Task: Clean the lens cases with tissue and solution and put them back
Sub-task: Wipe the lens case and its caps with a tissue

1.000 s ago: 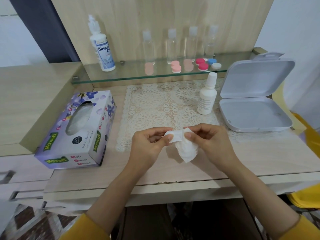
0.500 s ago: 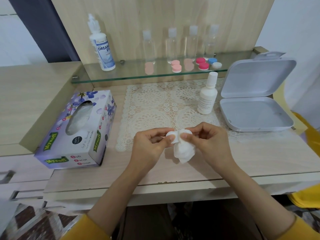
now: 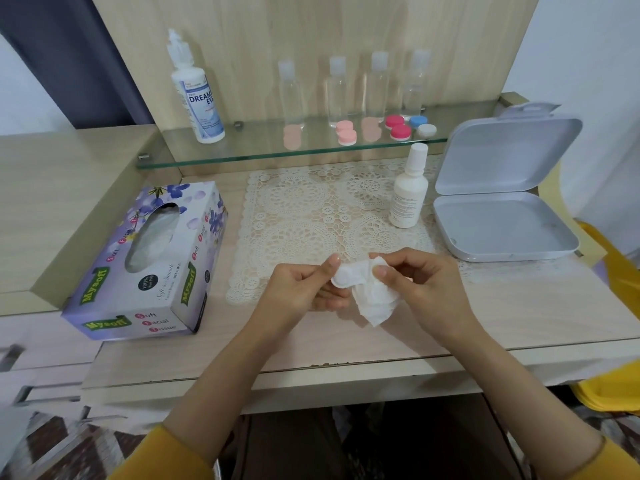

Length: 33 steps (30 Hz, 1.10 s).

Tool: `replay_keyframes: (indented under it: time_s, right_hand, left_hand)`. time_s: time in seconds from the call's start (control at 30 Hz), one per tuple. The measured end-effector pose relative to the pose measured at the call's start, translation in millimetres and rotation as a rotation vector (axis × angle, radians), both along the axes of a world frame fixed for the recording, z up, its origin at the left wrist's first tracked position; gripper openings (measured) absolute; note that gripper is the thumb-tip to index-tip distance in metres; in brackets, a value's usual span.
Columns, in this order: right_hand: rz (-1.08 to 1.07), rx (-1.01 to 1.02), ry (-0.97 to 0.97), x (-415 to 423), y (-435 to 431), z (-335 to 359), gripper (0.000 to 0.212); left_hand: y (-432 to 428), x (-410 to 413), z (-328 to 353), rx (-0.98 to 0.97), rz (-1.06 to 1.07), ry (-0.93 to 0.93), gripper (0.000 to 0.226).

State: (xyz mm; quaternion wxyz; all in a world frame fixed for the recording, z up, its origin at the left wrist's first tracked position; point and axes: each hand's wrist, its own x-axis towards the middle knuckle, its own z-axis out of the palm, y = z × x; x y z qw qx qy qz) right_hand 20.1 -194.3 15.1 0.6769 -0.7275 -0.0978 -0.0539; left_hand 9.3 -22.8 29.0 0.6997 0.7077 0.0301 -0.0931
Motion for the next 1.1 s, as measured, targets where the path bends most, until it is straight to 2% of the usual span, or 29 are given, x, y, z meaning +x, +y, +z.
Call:
replay_keyframes:
  time_s: [0.2, 0.33, 0.47, 0.63, 0.73, 0.8, 0.9, 1.03, 1.1]
  right_hand:
    - [0.041, -0.012, -0.035, -2, -3, 0, 0.041]
    - [0.033, -0.045, -0.01, -1, -4, 1, 0.047]
    - [-0.06, -0.13, -0.012, -2, -9, 2, 0.03]
    - [-0.14, -0.17, -0.037, -1, -17, 5, 0.02]
    - [-0.17, -0.164, -0.025, -1, -19, 6, 0.022]
    - [-0.155, -0.169, -0.034, -3, -20, 9, 0.023]
    - [-0.152, -0.18, -0.053, -8, -19, 10, 0.024]
    - [-0.119, -0.212, -0.071, -13, -10, 12, 0.026]
    - [-0.092, -0.222, -0.092, -15, -1, 13, 0.024]
  left_hand:
    - [6, 1, 3, -0.075, -0.097, 0.037, 0.038]
    - [9, 0, 6, -0.049, -0.13, 0.029, 0.032]
    - [9, 2, 3, 0.143, -0.046, -0.133, 0.019]
    - [8, 16, -19, 0.723, 0.085, -0.561, 0.021]
    - [8, 23, -32, 0.878, 0.054, -0.662, 0.027]
    - [7, 24, -35, 0.973, 0.031, -0.648, 0.025]
    - [7, 26, -36, 1.05, -0.005, -0.591, 0.028]
    - [11, 21, -34, 0.995, -0.01, -0.628, 0.045]
    - [18, 11, -31, 0.956, 0.03, -0.653, 0.046]
